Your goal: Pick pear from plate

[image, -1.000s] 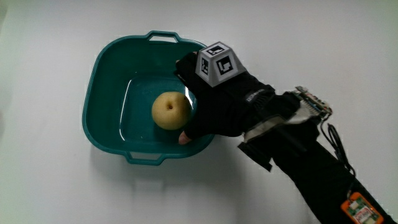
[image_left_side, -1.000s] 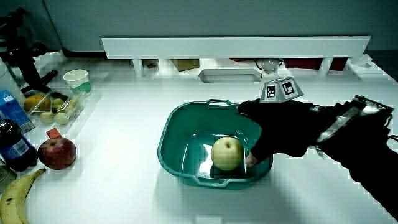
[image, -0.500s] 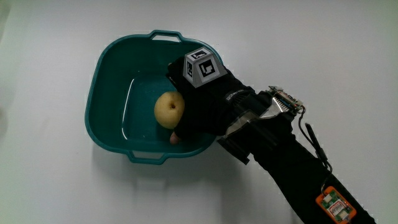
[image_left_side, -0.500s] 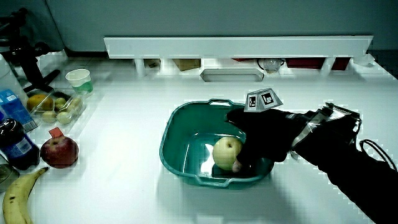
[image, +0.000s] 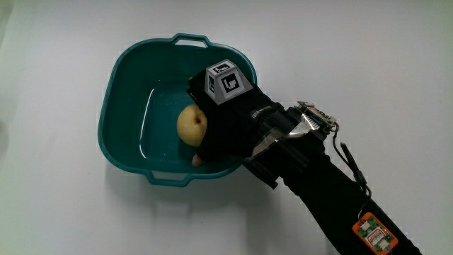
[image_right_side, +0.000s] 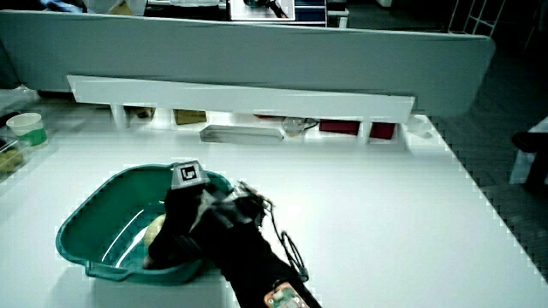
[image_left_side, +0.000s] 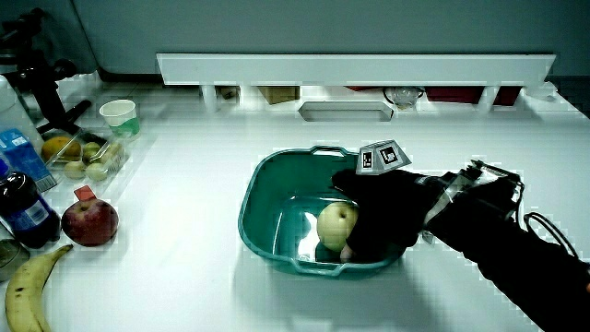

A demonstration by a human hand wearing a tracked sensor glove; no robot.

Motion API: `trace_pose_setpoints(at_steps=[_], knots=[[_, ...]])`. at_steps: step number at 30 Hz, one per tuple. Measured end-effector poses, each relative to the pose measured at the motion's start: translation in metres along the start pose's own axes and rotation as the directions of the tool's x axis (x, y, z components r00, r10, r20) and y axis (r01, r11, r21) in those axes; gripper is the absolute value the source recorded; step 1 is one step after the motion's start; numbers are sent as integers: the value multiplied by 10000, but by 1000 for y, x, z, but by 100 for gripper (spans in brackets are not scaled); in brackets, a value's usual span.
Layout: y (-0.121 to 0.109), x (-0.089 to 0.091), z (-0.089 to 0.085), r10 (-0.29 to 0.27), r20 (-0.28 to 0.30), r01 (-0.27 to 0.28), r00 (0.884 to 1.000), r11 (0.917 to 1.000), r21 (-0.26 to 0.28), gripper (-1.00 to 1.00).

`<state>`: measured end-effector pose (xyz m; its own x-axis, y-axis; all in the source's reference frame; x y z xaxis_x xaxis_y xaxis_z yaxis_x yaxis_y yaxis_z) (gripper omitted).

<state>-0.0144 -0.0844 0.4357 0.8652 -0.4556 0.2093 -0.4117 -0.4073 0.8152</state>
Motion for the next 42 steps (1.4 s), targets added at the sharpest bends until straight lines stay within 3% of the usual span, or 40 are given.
trace_pose_setpoints(at_steps=[5, 6, 17, 28, 36, 42], knots=[[0, 1, 0, 39, 27, -40, 10000, 9997, 236, 0], [0, 1, 0, 78, 84, -83, 9999, 9986, 527, 4], [-1, 3, 1, 171, -83, -163, 9998, 9962, 854, 52], [-3, -2, -1, 10, 384, -66, 9993, 9895, 1446, 100], [-5, -4, 1, 174, 423, -235, 9990, 9883, 1504, 100], [-16, -4, 9, 497, 331, -553, 9982, 9785, 1987, 100]])
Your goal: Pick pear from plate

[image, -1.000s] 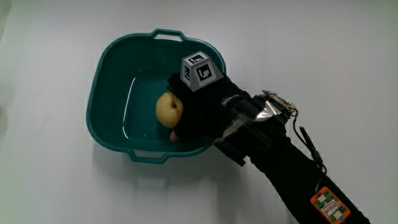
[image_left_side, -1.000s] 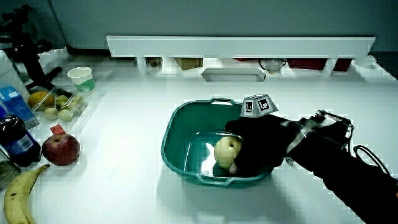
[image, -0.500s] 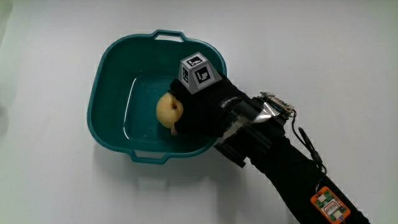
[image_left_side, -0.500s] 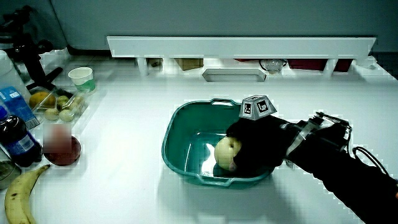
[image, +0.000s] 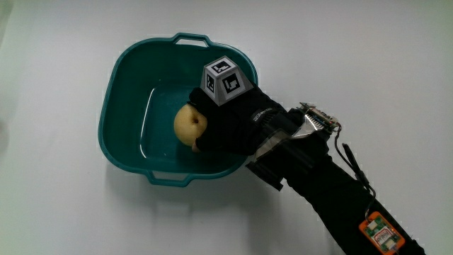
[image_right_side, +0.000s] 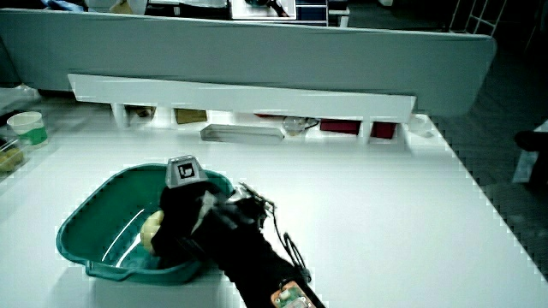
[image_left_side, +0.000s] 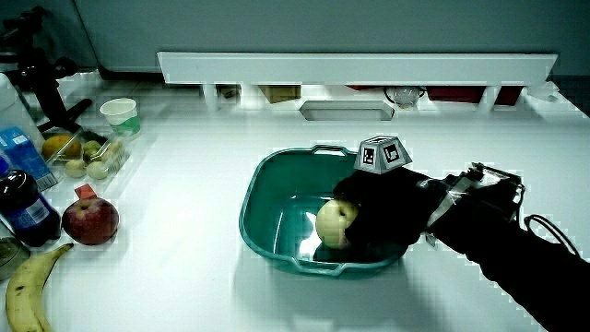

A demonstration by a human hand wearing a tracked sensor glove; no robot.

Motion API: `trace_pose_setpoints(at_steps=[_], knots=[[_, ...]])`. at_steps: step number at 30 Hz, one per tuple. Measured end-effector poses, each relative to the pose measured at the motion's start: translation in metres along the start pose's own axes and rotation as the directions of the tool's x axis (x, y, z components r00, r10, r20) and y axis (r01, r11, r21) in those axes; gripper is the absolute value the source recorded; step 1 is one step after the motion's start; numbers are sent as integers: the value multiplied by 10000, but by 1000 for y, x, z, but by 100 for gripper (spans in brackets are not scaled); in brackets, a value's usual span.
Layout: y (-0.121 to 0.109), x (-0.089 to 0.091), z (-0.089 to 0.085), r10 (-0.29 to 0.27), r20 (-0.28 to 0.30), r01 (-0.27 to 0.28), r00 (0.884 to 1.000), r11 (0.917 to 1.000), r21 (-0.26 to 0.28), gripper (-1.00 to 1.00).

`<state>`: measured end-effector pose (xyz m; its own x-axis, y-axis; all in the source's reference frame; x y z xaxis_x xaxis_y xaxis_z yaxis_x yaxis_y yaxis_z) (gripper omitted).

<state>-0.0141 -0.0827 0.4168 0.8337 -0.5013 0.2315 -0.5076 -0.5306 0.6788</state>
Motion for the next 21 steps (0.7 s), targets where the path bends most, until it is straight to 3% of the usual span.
trace_pose_setpoints(at_steps=[4, 11, 12, 14, 16, 17, 18, 21], knots=[[-10, 0, 10, 283, -108, -282, 9995, 9996, 6, 100], [-33, 6, 29, 233, -50, -230, 9997, 9984, 522, 100], [-37, 8, 32, 472, -245, -461, 9986, 9980, 441, 100], [-44, 13, 37, 303, -188, -292, 9994, 9979, 577, 100], [-52, 18, 41, 753, -577, -726, 9955, 9962, 472, 100], [-56, 22, 43, 609, -502, -580, 9969, 9967, 568, 100], [-65, 22, 50, 713, -668, -644, 9952, 9928, 1008, 100], [-71, 35, 50, 678, -768, -627, 9947, 9958, 674, 100]])
